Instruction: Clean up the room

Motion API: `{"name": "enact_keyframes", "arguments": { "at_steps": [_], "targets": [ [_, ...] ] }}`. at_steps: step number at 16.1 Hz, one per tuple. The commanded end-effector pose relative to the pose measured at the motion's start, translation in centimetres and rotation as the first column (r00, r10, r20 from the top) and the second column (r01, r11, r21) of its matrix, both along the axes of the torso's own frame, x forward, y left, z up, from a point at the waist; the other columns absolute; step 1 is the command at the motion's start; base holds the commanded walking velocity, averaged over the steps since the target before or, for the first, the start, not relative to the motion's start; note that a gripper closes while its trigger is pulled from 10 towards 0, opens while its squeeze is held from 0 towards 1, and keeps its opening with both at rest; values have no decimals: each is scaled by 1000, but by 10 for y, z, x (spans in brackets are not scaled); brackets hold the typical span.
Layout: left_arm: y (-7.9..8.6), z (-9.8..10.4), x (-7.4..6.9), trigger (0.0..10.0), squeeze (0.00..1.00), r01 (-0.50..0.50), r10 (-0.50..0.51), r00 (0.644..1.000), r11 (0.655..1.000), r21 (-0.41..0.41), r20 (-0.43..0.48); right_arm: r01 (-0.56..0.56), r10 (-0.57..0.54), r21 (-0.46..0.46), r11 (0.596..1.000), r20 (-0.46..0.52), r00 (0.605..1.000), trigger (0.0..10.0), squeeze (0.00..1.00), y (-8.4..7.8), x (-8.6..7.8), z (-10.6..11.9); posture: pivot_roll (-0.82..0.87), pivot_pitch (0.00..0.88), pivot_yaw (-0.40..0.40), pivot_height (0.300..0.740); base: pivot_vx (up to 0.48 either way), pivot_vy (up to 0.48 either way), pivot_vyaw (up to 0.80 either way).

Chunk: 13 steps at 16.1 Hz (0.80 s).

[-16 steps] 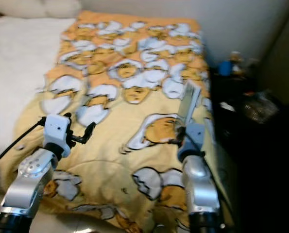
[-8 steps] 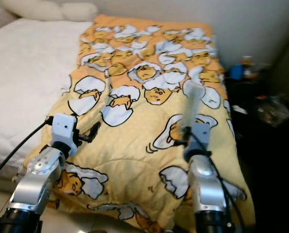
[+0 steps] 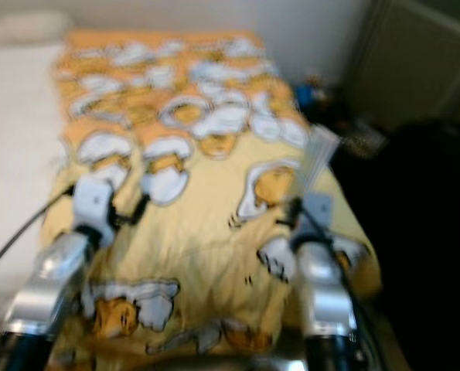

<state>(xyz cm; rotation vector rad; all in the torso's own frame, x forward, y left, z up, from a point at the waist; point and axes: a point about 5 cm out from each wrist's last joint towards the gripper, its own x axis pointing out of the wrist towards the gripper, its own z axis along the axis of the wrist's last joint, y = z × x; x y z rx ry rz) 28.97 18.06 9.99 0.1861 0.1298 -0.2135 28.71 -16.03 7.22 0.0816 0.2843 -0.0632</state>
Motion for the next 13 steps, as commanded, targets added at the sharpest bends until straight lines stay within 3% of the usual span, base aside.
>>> {"name": "enact_keyframes", "arguments": {
  "at_steps": [1, 4, 9, 13],
  "targets": [
    [-6, 8, 5, 10000, 271, 20, -20, 999, 1000, -6, 29, 11, -10, -10, 1000, 68, 998, 10000, 0, -5, 7, 15, 77, 0, 36, 740, 0, 315, -800],
    [-5, 9, 5, 10000, 267, 17, -17, 999, 1000, -6, 32, 7, -7, -10, 1000, 72, 997, 10000, 0, -5, 10, 16, 81, 0, 33, 740, 0, 312, -788],
    [0, 10, 1, 10000, 271, -26, 27, 999, 1000, -18, 43, -80, 77, 18, 997, 122, 990, 10000, 0, 6, 15, 26, 121, 0, -12, 740, 0, 312, 0],
    [2, 15, 1, 10000, 267, -17, 18, 999, 1000, -14, 47, -132, 123, 46, 990, 161, 979, 10000, 0, 17, 21, 35, 123, 0, 7, 740, 0, 310, 0]
  ]
}}
